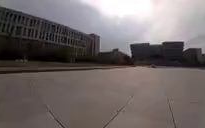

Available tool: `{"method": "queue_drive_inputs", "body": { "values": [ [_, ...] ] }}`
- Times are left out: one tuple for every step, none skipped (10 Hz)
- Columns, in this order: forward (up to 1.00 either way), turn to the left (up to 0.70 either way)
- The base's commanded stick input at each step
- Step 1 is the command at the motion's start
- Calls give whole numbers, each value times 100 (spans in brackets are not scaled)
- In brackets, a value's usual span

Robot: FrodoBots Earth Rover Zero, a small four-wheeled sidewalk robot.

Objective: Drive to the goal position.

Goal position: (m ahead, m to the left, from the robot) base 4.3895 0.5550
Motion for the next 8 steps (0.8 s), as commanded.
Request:
{"method": "queue_drive_inputs", "body": {
  "values": [
    [100, 0],
    [100, 0],
    [100, 0],
    [100, 0],
    [100, 0],
    [100, 0],
    [100, 0],
    [100, 0]
  ]
}}
